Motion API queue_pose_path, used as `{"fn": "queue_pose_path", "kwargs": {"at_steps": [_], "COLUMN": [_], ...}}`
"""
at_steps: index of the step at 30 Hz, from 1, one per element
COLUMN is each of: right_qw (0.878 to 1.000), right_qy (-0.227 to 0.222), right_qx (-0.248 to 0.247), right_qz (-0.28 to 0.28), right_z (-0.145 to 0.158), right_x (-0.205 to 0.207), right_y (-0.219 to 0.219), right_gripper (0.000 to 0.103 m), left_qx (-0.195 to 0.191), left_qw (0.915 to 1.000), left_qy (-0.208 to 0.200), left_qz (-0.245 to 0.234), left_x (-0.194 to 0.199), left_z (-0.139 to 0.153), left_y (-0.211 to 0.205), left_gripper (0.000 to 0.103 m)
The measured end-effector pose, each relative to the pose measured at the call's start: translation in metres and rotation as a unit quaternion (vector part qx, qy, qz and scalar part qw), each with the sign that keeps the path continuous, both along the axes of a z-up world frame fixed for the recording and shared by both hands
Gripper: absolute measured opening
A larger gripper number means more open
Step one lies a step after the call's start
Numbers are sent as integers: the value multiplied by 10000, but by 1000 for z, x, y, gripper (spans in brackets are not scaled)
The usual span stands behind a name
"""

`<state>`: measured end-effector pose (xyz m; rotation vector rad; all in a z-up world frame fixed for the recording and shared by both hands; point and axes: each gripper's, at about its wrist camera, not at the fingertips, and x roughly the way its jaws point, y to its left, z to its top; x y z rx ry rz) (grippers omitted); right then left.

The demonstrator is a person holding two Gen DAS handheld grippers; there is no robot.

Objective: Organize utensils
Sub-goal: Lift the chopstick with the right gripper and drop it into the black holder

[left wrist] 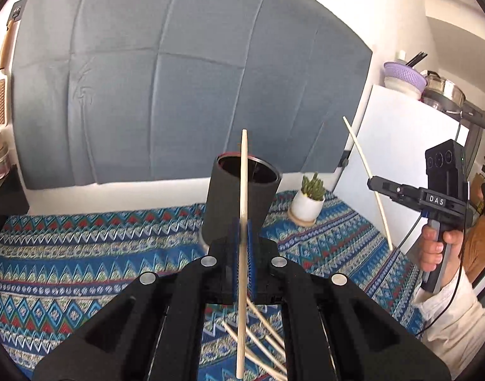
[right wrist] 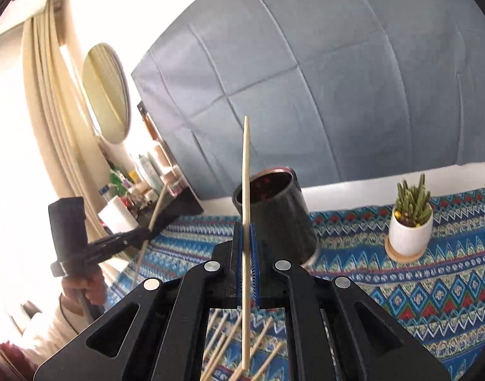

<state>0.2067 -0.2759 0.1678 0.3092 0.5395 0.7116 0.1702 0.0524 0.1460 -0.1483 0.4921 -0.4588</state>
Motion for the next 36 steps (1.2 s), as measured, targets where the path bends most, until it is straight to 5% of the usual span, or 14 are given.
{"fn": "queue_pose_path", "kwargs": {"at_steps": [9,17,20,24,28,36], "right_qw": [9939,9819,9779,9718,9653,9624], "right_qy": [-766,-1190,-1306,-1369,-1689,-1937], "right_qx": [476,1204,1372,1618,1436,948], "right_qz": [-639,-848,-889,-1036,-1383,-1655], "right_z": [21,21,19,12,5,-19], "right_x": [37,78,89,102,110,121], "right_y": [37,59,65,71,81,91], "right_gripper": [5,5,5,5,5,5], "left_qx": [-984,-1715,-2056,-2391,-2430,-1983], "left_qw": [9907,9666,9500,9388,9376,9504], "left_qy": [-869,-1845,-2268,-2411,-2454,-2389], "left_qz": [-365,-480,-617,-576,-407,-186], "left_x": [53,86,91,105,119,136], "left_z": [27,36,32,27,17,-10], "left_y": [-11,-13,-13,-14,-19,-36], "left_gripper": [5,5,5,5,5,5]}}
